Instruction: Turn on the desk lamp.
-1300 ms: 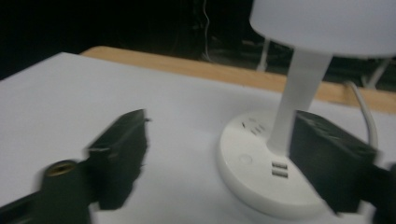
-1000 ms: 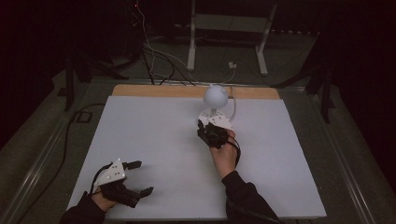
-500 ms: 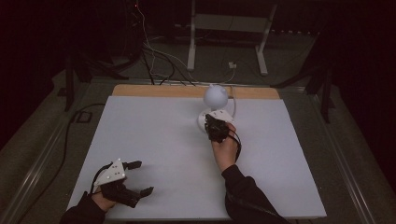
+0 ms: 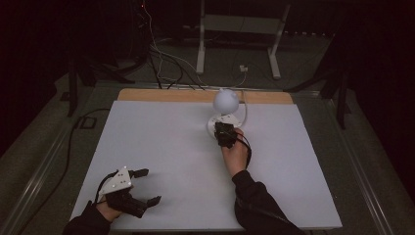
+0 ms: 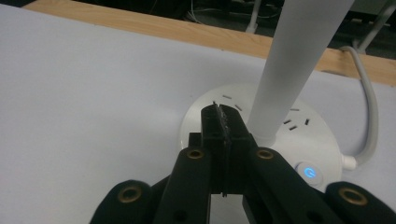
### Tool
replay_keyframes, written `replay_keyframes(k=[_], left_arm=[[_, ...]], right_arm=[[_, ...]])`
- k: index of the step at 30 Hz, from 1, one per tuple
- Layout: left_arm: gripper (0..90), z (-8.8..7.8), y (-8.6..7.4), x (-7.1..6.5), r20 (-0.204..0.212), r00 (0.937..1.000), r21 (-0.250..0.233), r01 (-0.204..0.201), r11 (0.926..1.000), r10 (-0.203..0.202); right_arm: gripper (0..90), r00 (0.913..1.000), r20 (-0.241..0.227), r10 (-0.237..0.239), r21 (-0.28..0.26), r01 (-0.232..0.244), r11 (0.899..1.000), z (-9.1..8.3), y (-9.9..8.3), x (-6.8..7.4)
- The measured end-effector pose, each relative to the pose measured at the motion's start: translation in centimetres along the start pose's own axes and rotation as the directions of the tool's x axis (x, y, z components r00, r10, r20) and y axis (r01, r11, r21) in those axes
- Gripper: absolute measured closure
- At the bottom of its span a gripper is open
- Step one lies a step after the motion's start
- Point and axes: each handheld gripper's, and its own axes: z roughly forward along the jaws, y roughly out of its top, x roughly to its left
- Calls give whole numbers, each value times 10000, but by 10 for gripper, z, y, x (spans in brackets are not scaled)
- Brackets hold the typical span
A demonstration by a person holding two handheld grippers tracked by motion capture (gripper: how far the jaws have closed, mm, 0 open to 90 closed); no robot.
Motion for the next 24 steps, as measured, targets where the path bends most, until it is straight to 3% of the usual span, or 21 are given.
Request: replay_keyframes(k=[24], left_arm=[[3,0,0,0,23,10000,-10,-6,10000,6]], right_arm=[[900,10000,-36,2,565,0,9984,19,-7,-1]])
